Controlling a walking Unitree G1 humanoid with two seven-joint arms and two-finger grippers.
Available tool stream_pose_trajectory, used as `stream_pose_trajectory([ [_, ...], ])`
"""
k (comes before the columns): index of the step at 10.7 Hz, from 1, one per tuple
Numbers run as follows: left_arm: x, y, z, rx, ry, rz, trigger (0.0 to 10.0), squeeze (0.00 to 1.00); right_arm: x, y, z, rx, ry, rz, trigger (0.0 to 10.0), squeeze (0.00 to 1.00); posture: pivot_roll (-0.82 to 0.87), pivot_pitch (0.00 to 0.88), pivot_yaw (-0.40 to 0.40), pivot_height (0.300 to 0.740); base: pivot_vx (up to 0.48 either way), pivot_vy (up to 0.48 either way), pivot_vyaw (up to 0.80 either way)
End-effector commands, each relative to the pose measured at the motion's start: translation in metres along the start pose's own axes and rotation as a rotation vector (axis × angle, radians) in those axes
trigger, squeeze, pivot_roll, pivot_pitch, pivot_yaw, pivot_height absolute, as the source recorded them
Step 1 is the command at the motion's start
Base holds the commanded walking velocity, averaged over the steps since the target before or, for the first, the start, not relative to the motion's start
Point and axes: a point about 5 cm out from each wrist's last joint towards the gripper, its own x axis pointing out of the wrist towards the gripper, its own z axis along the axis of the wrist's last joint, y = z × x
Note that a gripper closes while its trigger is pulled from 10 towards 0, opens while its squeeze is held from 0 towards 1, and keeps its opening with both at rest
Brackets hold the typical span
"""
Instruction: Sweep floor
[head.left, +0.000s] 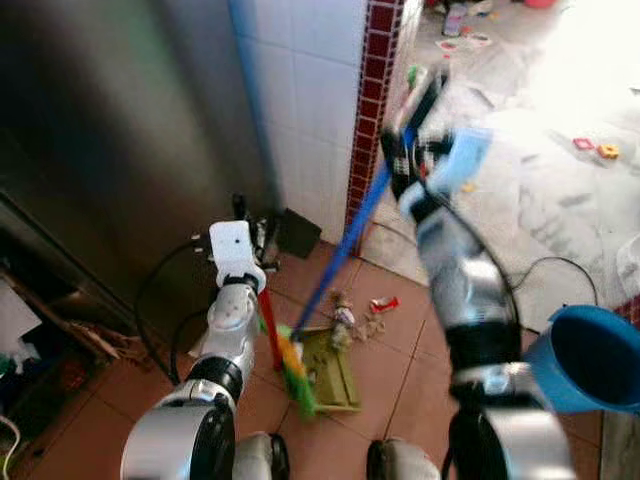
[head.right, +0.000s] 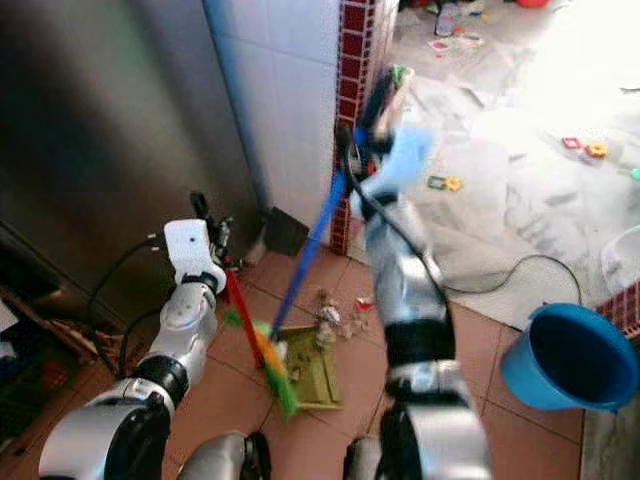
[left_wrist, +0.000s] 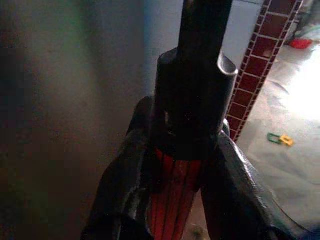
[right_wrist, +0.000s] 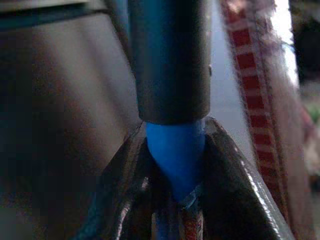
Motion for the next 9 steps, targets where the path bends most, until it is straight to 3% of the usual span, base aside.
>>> stream_pose_trajectory([
  [1, 0.001, -0.012, -0.003, -0.093, 0.042, -0.048, 10.0, 0.00, 0.008, 0.015, 0.018, 0.020, -0.087, 0.078, 10.0, 0.00, -0.15, 0.055, 0.052, 0.740, 0.000, 0.000, 0.00],
  [2, 0.002, -0.011, 0.001, -0.076, 0.016, -0.050, 10.0, 0.00, 0.009, 0.011, 0.043, -0.063, -0.168, 0.065, 10.0, 0.00, -0.15, 0.058, 0.054, 0.740, 0.000, 0.000, 0.00],
  [3, 0.002, -0.009, 0.003, -0.120, -0.003, -0.063, 10.0, 0.00, 0.009, 0.004, 0.059, -0.099, -0.219, 0.029, 10.0, 0.00, -0.15, 0.062, 0.057, 0.740, 0.000, 0.000, 0.00],
  [4, 0.001, -0.011, 0.008, -0.132, -0.025, -0.135, 10.0, 0.00, 0.007, -0.009, 0.072, -0.214, -0.265, -0.031, 10.0, 0.00, -0.15, 0.064, 0.060, 0.740, 0.000, 0.000, 0.00],
  [6, -0.006, -0.005, 0.013, -0.078, -0.069, -0.170, 10.0, 0.00, -0.003, -0.037, 0.065, -0.358, -0.213, -0.188, 10.0, 0.00, -0.12, 0.073, 0.069, 0.740, 0.000, 0.000, 0.00],
  [7, -0.013, -0.002, 0.016, -0.025, -0.100, -0.187, 10.0, 0.00, -0.010, -0.052, 0.055, -0.381, -0.153, -0.276, 10.0, 0.00, -0.11, 0.076, 0.071, 0.740, 0.000, 0.000, 0.00],
  [9, -0.020, 0.006, 0.021, -0.002, -0.122, -0.167, 10.0, 0.00, -0.020, -0.065, 0.044, -0.406, -0.098, -0.397, 10.0, 0.00, -0.10, 0.081, 0.075, 0.740, 0.000, 0.000, 0.00],
])
